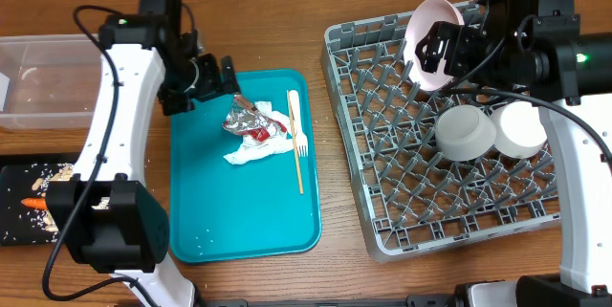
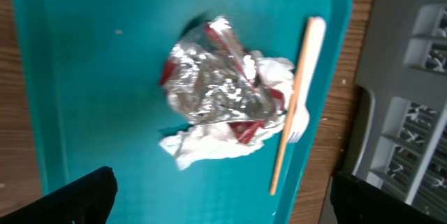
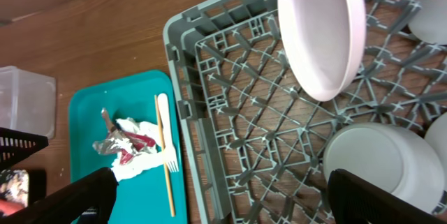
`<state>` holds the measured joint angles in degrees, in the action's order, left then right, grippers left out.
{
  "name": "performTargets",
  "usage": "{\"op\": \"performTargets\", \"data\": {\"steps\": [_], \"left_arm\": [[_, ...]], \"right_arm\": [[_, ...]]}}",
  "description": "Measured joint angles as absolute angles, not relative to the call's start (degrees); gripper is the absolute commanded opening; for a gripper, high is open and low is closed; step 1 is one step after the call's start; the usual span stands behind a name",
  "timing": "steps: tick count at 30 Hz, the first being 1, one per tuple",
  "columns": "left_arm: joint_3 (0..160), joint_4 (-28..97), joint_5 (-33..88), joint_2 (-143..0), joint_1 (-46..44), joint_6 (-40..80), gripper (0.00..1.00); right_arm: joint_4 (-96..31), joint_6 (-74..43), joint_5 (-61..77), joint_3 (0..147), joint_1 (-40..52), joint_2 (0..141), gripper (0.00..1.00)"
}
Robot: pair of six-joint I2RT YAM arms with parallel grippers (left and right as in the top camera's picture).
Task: Sort waste into correct bins and load items into the dishwasher rack
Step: 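Grasp the foil and red wrapper on the tray with the left gripper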
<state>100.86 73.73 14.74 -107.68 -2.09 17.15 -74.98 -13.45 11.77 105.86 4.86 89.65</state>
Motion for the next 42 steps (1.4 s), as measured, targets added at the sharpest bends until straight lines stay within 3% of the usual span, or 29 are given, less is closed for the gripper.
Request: {"op": "performTargets", "data": {"steps": [13,23,42], "left_arm": [[99.0,72.0,14.5,-107.7,-10.0,37.1,1.0],[90.1,65.0,10.7,-107.9,-10.1,61.7,1.0],[86.0,57.3,8.8,-114.6,-9.6,70.6,1.0]], "right_arm": [[-75.0,-13.5,10.9,105.9,4.9,89.6,1.0],[-75.0,-13.5,10.5,105.9,4.9,89.6,1.0],[-75.0,-13.5,10.5,105.9,4.9,89.6,1.0]]}}
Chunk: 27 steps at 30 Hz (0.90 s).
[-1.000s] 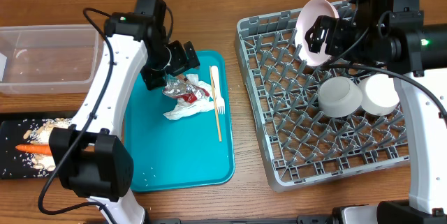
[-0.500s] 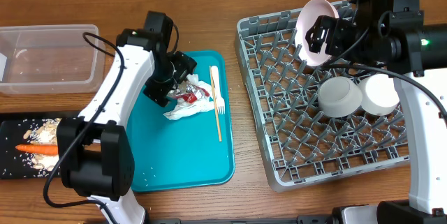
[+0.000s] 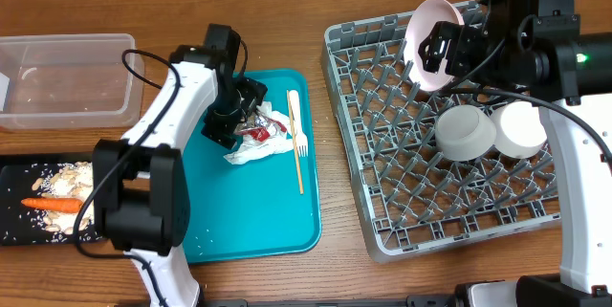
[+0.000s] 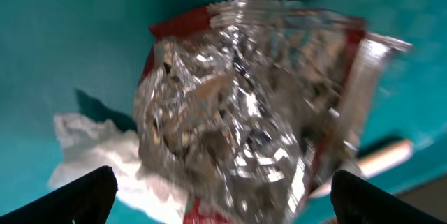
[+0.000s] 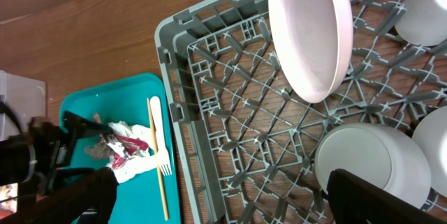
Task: Sort waste into correct bins and load items into the dishwasher rack
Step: 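Grasp the foil and red wrapper on the tray with the left gripper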
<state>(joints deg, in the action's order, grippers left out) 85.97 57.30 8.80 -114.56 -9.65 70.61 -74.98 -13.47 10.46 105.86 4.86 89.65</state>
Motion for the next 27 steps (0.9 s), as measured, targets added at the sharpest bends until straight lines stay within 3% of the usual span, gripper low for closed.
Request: {"op": "performTargets", "data": {"steps": [4,16,18,20,21,22,27], "left_arm": [[85.6,56.7,8.8,-116.0,-9.6,70.6,0.99],[85.5,55.7,8.8,-116.1,-8.8,68.3,0.7],[85.5,55.8,8.8,-116.1,-8.5,67.1,0.56],[85.5,56.1,8.8,-116.1,-8.1,65.4,0.31],[85.5,56.1,8.8,-116.1,-8.0,64.6,0.12],[85.6,56.1,8.8,-116.1,-7.8,64.0,0.04],[85.6,56.1,8.8,-116.1,-7.7,61.2,0.04]], "right_arm": [[-75.0,-13.5,10.5,105.9,4.8,89.6,1.0],[-75.0,-13.5,10.4,105.9,4.9,89.6,1.0],[-75.0,-13.5,10.3,105.9,4.9,89.6,1.0],[-75.0,-13.5,10.3,105.9,4.9,89.6,1.0],[-75.0,-13.5,10.3,105.9,4.9,89.6,1.0],[-75.0,-13.5,10.3,105.9,4.9,89.6,1.0],[-75.0,-13.5,10.2,105.9,4.9,89.7,1.0]]}}
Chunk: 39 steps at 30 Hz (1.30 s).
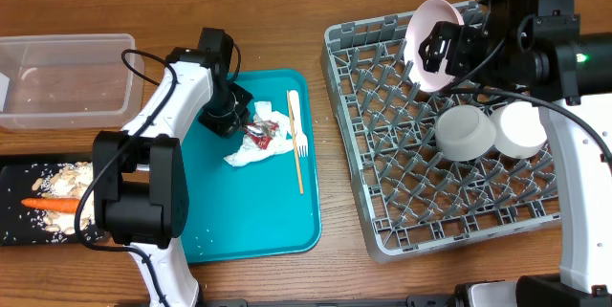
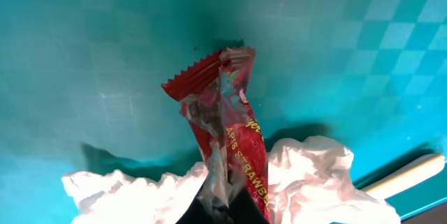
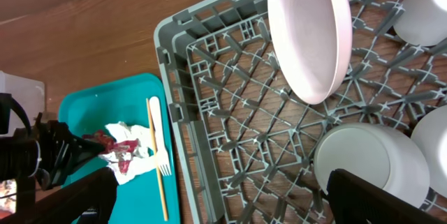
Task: Sort waste into correct bins and load items into the dishwasher rack
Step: 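Grasp the foil and red wrapper on the tray with the left gripper, then carry the wrapper left and drop it into the clear plastic bin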
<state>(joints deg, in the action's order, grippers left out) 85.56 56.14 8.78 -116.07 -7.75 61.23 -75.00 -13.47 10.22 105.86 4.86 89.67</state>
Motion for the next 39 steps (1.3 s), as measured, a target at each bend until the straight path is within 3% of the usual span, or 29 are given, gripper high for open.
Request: {"op": "performTargets", "data": {"steps": [6,20,39], "left_arm": [[87.1,60.1,8.8,-116.1,-7.7,59.1,0.04],[108.0,74.1,8.8,-116.1,-2.7,51.8,0.04],[113.3,67.2,14.1,-116.1,27.3,47.8,0.06]], "right_arm": [[-75.0,-13.5,10.3,105.9,4.9,89.7,1.0],[-75.0,-13.5,10.2,105.9,4.9,89.7,1.0],[-75.0,-13.5,10.3,105.9,4.9,89.7,1.0]]}}
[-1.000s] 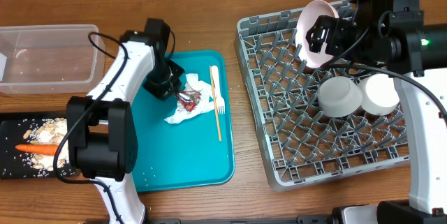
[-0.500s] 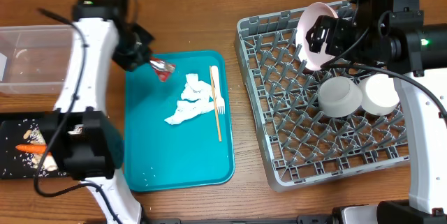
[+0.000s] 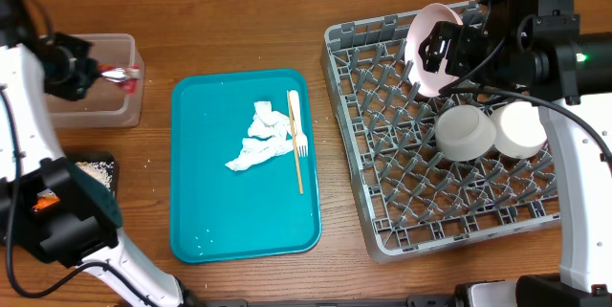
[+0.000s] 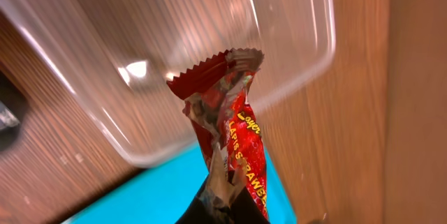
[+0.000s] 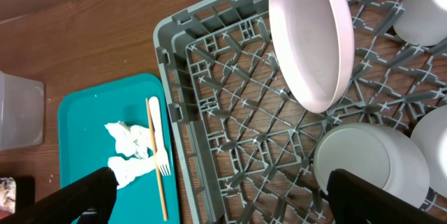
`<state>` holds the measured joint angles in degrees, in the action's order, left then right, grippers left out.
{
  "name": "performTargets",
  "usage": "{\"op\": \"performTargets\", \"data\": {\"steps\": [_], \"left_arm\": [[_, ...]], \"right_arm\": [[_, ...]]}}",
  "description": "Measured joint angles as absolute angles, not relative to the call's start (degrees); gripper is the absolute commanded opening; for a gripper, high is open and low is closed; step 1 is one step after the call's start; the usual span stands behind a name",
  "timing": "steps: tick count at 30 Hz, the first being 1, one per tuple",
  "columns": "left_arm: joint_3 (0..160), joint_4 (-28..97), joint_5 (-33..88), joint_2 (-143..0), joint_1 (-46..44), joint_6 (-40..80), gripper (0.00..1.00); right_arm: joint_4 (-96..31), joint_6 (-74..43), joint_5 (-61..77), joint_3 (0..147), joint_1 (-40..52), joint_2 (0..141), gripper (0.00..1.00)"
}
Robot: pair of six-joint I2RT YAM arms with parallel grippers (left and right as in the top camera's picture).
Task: Sort waste into correct bins and load items into the dishwasher rack
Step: 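Carry the wrapper left and drop it into the clear plastic bin, then move the left gripper back over the white tissue on the tray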
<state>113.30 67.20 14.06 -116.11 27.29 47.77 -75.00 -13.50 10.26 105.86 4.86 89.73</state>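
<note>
My left gripper (image 3: 93,72) is shut on a red and silver snack wrapper (image 3: 120,74), held over the right end of the clear plastic bin (image 3: 105,108). In the left wrist view the wrapper (image 4: 234,123) hangs from the gripper (image 4: 221,199) above the bin (image 4: 209,49). A crumpled white napkin (image 3: 256,140) and a wooden fork (image 3: 296,149) lie on the teal tray (image 3: 239,207). My right gripper (image 5: 223,199) stands open above the grey dishwasher rack (image 3: 459,221), next to the pink bowl (image 3: 430,44) standing on edge.
Two white bowls (image 3: 466,132) (image 3: 521,127) sit upside down in the rack. A black bin (image 3: 100,173) with food scraps lies at the left, below the clear bin, partly behind my left arm. Bare wood separates the tray from the rack.
My left gripper, shut on the wrapper at the tray's top left, is now over the clear bin to the left, still holding it. Napkin and fork remain on the tray. The right arm is unchanged.
My left gripper was open above the wrapper and napkin pile on the tray. It then stood low over the wrapper, then shut on it at the tray. Now it holds the wrapper over the clear bin. My right gripper stayed open over the rack throughout.
</note>
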Motion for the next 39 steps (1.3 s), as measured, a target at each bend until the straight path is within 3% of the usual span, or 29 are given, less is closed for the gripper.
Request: {"op": "performTargets", "data": {"steps": [3,8,14,17,19,26,34,39], "left_arm": [[113.3,65.9,12.1,-116.1,30.6,47.5,0.11],[113.3,60.6,7.4,-116.1,34.2,46.9,0.61],[113.3,55.4,3.3,-116.1,34.7,46.7,0.75],[113.3,53.9,2.7,-116.1,34.7,46.3,0.86],[113.3,53.6,2.7,-116.1,34.7,46.2,1.0],[113.3,53.6,6.1,-116.1,34.6,45.1,1.0],[113.3,54.7,30.1,-116.1,33.5,34.9,1.0],[113.4,60.9,37.1,-116.1,27.9,25.6,1.0]], "right_arm": [[-75.0,-13.5,10.2,105.9,4.9,89.7,1.0],[-75.0,-13.5,10.2,105.9,4.9,89.7,1.0],[-75.0,-13.5,10.2,105.9,4.9,89.7,1.0],[-75.0,-13.5,10.2,105.9,4.9,89.8,1.0],[-75.0,-13.5,10.2,105.9,4.8,89.8,1.0],[-75.0,-13.5,10.2,105.9,4.8,89.8,1.0],[-75.0,-13.5,10.2,105.9,4.9,89.8,1.0],[-75.0,-13.5,10.2,105.9,4.9,89.8,1.0]]}}
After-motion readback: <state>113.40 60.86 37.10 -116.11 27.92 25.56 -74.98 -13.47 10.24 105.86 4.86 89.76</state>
